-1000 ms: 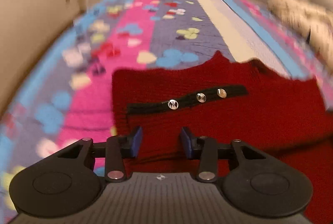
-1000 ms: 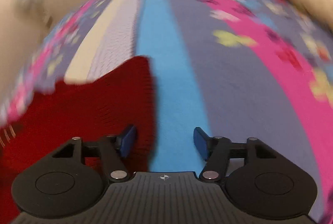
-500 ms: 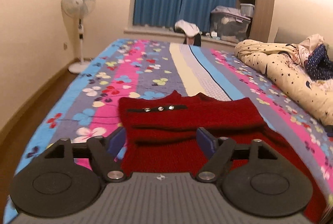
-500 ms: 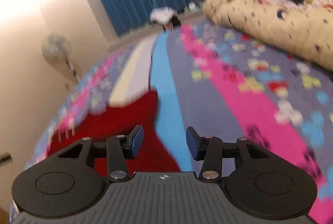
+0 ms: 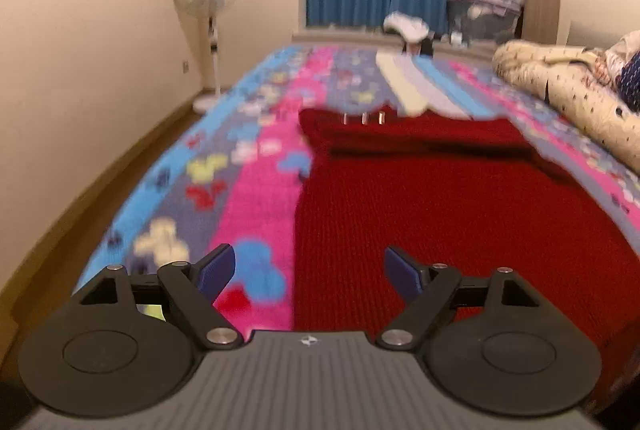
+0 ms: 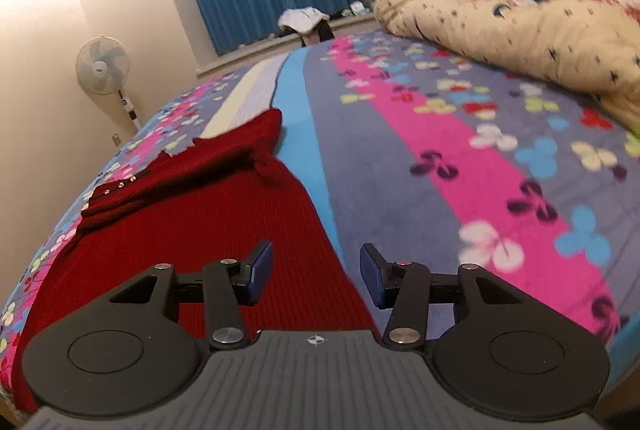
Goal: Fold small clothes
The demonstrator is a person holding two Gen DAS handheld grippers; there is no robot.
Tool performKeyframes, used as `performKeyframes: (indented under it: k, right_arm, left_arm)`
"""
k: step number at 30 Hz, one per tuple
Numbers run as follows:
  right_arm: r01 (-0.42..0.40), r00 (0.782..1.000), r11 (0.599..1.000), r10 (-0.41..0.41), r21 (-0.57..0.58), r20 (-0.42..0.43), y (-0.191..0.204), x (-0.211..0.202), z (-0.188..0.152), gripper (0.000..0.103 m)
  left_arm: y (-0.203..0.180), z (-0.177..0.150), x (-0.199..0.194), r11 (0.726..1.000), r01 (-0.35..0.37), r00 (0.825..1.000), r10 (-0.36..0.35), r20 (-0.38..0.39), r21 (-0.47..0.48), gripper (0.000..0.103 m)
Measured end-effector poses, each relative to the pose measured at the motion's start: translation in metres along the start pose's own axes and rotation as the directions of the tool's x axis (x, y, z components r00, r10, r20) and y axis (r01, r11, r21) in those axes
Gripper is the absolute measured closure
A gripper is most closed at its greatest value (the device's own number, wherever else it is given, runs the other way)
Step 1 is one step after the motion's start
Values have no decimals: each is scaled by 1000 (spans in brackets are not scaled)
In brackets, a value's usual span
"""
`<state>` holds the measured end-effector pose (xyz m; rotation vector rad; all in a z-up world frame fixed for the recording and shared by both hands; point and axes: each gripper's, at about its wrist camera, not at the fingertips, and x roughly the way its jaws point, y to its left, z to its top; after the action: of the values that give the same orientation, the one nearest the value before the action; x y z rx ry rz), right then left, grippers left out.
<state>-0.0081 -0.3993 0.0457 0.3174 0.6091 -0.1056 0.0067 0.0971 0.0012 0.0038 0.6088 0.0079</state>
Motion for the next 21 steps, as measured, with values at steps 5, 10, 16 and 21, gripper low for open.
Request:
performKeyframes:
  k: [5, 10, 16, 21]
  right_arm:
    - [-9, 1000, 996, 7, 94, 18, -10, -3, -1, 53]
    - [9, 1000, 996, -7, 89, -24, -17, 8, -9, 53]
    - [8, 998, 998, -4, 62, -65, -14, 19, -15, 53]
    - [31, 993, 999, -26, 38, -118, -11, 27, -19, 53]
  left_arm:
    - [-9, -18, 4, 1000, 8, 998, -9, -55, -17, 17]
    - [-11, -19, 11, 999, 38, 998, -40, -48, -39, 19]
    - [2, -20, 21, 993, 45, 994, -55, -94, -113, 44]
    - [8, -27, 38, 987, 10, 976, -44, -212, -160, 52]
